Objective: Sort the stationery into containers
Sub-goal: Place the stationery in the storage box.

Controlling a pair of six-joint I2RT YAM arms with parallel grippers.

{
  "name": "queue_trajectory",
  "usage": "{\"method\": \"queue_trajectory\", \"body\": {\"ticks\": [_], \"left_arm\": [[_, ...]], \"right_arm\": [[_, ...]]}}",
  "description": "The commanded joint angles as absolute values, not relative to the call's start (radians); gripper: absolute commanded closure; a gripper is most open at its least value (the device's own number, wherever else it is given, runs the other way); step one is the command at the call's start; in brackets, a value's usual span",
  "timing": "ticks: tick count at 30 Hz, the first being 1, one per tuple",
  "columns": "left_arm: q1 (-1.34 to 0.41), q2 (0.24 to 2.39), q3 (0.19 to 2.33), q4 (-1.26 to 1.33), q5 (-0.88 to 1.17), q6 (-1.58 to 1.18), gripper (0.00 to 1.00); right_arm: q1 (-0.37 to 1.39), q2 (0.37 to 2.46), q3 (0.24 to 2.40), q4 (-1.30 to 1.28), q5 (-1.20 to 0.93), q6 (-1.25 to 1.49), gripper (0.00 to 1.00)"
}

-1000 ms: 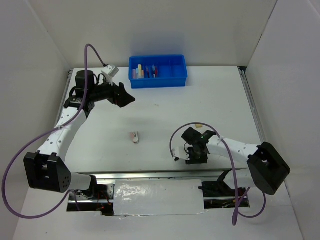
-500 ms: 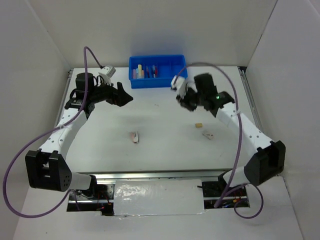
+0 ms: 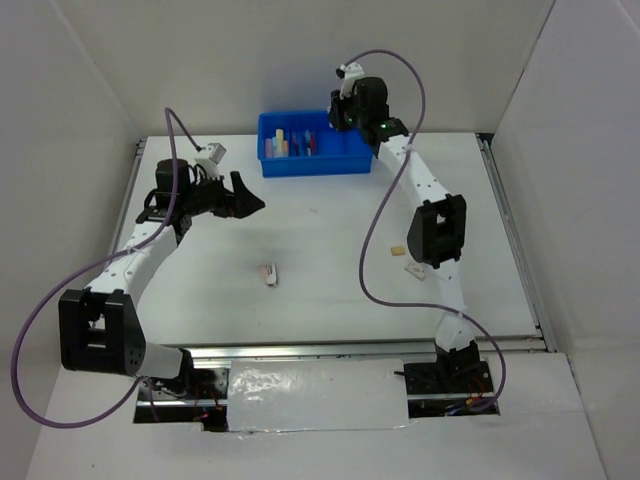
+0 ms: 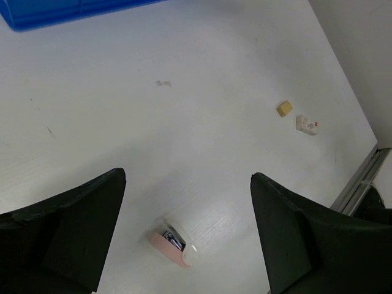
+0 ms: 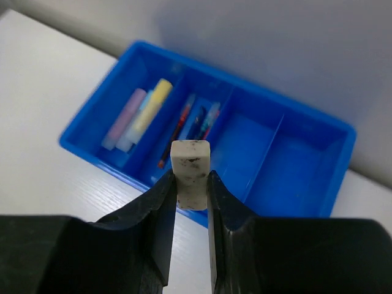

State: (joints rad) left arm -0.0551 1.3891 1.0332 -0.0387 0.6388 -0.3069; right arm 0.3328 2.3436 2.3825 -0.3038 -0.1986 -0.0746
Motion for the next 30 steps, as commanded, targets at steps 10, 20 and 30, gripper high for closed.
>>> {"method": "queue_trajectory", "body": {"ticks": [10,20,30], "left_arm": [[-0.015,1.344,0.957,0.057,0.689,-0.440,0.04],[-0.005,1.361,0.983,0.058,0.695,-0.454,0.03],[-0.015,1.325,1.075,-0.026,0.634,-0.390,0.01]], "right_arm": [[0.347,2.555,2.375,0.040,-0.055,0.052,1.00],[0.344,2.576,2.411,0.040,-0.057,0.038,0.37],[0.295,2.035,1.977,-0.395,-0.169,0.052,0.34]]}}
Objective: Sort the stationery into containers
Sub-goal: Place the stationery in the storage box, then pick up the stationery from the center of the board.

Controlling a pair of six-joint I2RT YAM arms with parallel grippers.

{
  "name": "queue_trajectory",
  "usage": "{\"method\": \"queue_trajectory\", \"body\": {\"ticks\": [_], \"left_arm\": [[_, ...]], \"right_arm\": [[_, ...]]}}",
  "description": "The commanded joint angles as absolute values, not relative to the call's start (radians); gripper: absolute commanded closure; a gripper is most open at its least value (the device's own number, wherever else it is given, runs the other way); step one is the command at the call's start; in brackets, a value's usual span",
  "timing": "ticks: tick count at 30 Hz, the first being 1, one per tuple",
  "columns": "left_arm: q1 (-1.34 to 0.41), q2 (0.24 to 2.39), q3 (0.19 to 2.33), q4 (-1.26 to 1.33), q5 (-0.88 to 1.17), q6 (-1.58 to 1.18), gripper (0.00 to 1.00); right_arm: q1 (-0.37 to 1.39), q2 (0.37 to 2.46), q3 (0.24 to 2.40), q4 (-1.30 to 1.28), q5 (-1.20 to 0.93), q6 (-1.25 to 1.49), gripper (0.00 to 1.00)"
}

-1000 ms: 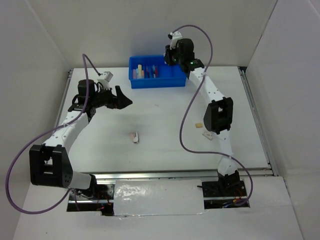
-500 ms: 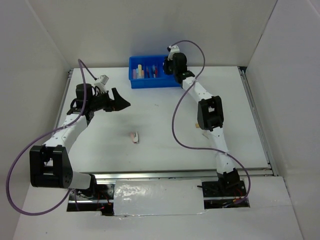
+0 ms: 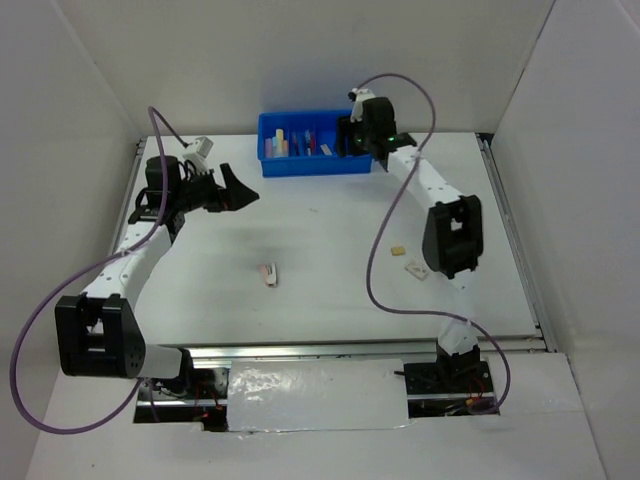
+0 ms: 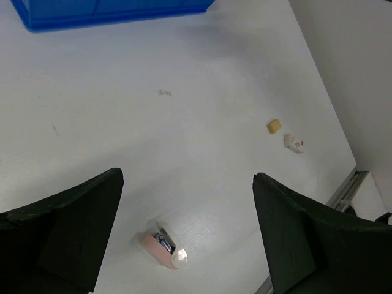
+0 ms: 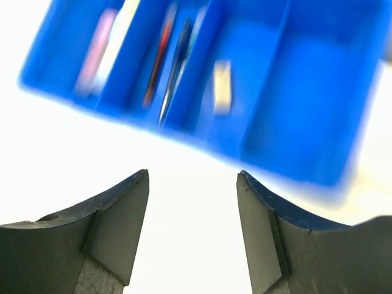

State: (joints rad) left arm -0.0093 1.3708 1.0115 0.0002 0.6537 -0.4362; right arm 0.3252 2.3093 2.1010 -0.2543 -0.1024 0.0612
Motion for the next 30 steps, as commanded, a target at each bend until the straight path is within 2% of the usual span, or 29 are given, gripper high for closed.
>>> {"method": "queue_trajectory", "body": {"ticks": [1,5,11,19,30], "left_arm": [[-0.021,1.325,1.095,-0.059,0.600,-0.341,0.01],[-0.063,1.333,1.189,-0.231,0.491,-0.238,0.01],[-0.098,1.281,1.149,-0.256,0.423,-0.230,0.01],[-0.109,1.250,1.111,-0.258,0.410,-0.252,0.01],[-0.106,1.262,1.121,-0.265,0.402,-0.248,0.01]], "right_arm": [[0.287,1.932,1.924,-0.452,-0.193,0.038,0.34],[0.226,1.738,1.656,-0.576,-0.215,0.011,0.35],[0.175,1.620,1.395,-0.635,-0.172,0.048,0.39],[0.172,1.643,1.275,-0.658,-0.089,0.041,0.28],[0.164,1.819,1.313,-0.729,-0.101,0.035,0.32]]}}
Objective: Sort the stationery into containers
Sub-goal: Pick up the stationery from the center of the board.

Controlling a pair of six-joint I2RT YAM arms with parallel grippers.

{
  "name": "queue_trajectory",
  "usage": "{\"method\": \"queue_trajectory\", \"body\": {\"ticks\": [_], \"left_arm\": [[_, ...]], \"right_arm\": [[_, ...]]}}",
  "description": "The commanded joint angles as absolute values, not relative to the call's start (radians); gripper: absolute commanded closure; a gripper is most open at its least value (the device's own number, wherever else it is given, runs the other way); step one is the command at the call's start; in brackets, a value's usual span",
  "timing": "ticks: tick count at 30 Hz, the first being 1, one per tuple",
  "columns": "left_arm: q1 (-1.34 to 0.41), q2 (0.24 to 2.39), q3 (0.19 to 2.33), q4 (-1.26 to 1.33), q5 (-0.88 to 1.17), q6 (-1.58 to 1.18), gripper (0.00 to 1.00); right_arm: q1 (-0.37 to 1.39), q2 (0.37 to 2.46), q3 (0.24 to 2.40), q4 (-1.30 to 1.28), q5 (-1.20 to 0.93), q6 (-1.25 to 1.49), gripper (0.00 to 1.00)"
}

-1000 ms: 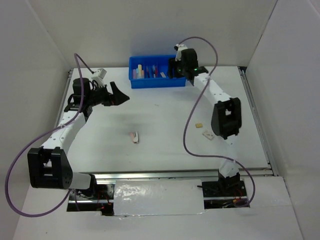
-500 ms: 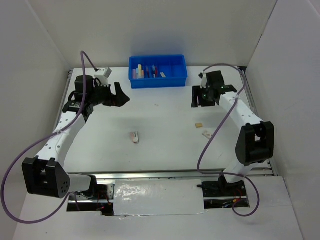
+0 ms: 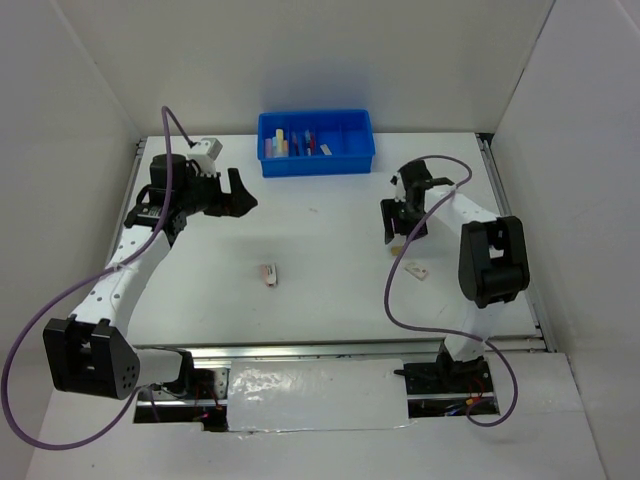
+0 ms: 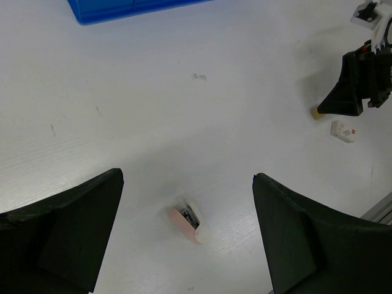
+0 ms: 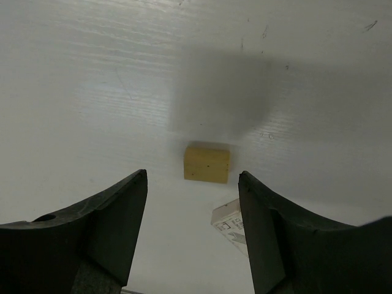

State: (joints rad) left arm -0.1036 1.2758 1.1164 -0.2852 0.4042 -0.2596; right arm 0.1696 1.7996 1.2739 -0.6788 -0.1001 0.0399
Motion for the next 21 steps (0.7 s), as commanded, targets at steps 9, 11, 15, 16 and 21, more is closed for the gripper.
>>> {"method": "queue_trajectory", "body": {"ticks": [9,11,15,16,21], "left_arm": [[-0.091,1.279,1.101,-0.238,0.414,-0.267,0.01],[-0.089,1.281,1.097,-0.232,0.416,-0.273,0.01],[-0.083,1.293,1.100,-0.229,0.422,-0.278,0.01],[-0.083,1.296,1.101,-0.229,0.426,-0.279,0.01],[-0.075,1.298,1.095,-0.216,0.434,-0.294,0.01]], "right_arm": [[0.161,1.858,1.284,-0.721,-0.083,0.035,0.39],[0.161,1.871,1.282,-0.724,-0.083,0.035,0.41],[0.166,1.884,1.270,-0.723,-0.081,0.035,0.41],[0.166,1.884,1.267,-0.719,-0.080,0.035,0.42],[0.167,1.905,1.284,-0.719,-0.060,0.046,0.47]]}}
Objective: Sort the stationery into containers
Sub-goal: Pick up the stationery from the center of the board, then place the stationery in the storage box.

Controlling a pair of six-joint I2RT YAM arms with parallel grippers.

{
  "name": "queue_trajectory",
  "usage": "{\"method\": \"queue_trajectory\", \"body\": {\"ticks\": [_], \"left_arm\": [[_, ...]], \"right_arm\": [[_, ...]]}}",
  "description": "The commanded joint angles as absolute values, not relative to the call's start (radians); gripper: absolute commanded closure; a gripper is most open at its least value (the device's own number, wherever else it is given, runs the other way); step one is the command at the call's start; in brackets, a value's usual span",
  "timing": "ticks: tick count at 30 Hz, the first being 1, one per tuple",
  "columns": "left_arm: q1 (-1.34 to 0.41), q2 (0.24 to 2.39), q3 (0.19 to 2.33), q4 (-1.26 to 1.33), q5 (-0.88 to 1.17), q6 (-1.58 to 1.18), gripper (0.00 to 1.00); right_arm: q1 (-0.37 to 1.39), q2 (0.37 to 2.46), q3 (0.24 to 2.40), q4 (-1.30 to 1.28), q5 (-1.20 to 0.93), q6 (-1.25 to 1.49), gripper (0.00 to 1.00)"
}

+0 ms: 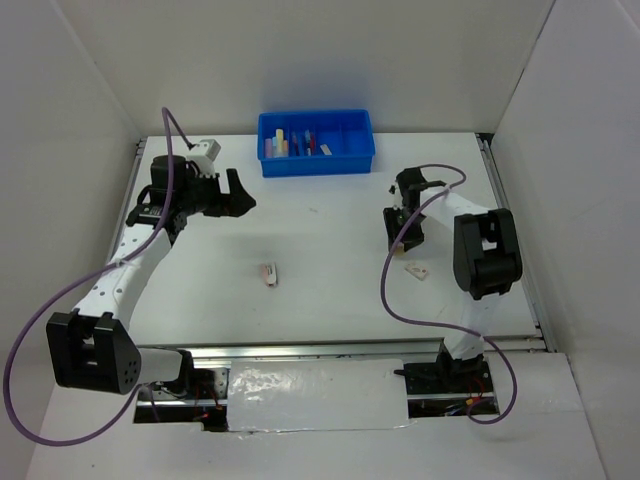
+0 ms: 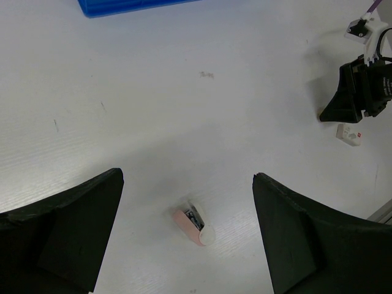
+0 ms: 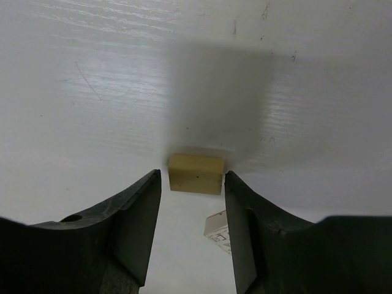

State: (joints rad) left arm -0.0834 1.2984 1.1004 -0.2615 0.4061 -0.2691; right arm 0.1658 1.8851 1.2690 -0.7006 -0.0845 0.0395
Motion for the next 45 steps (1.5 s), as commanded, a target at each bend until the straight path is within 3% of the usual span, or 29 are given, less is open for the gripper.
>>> {"method": "queue_trajectory", "body": {"ticks": [1,10,12,13,15,18,23,27,33,42,45], "left_arm": [[-0.074,1.298,1.095,-0.213,0.437,-0.298,0.01],[-0.069,1.325,1.114,-0.224,0.434,-0.301,0.01],[-0.068,1.331,1.118,-0.225,0.434,-0.301,0.01],[-0.066,1.333,1.121,-0.229,0.437,-0.302,0.01],[-0.063,1.333,1.120,-0.229,0.440,-0.301,0.01],[-0.055,1.325,1.112,-0.224,0.449,-0.304,0.01],[-0.052,1.324,1.095,-0.184,0.469,-0.318,0.01],[-0.051,1.348,1.106,-0.172,0.489,-0.334,0.01],[-0.048,1.359,1.103,-0.143,0.489,-0.350,0.01],[-0.035,1.381,1.098,-0.152,0.486,-0.330,0.01],[-0.032,1.379,1.098,-0.161,0.482,-0.330,0.01]], "right_arm": [[0.169,1.910,1.287,-0.727,-0.057,0.048,0.48],[0.195,1.963,1.361,-0.799,-0.012,0.063,0.52],[0.202,1.971,1.367,-0.805,-0.003,0.057,0.59],[0.206,1.976,1.377,-0.810,-0.003,0.054,0.70],[0.204,1.977,1.399,-0.831,-0.047,0.045,0.84],[0.207,1.951,1.504,-0.856,-0.148,0.023,0.91],[0.235,1.956,1.866,-0.818,-0.253,0.020,0.97],[0.256,2.031,2.121,-0.645,-0.267,0.069,0.97],[0.304,2.208,2.293,-0.342,-0.230,0.115,0.94],[0.363,2.474,2.385,-0.055,-0.072,0.072,0.92],[0.368,2.543,2.411,-0.005,-0.034,0.031,0.85]]}}
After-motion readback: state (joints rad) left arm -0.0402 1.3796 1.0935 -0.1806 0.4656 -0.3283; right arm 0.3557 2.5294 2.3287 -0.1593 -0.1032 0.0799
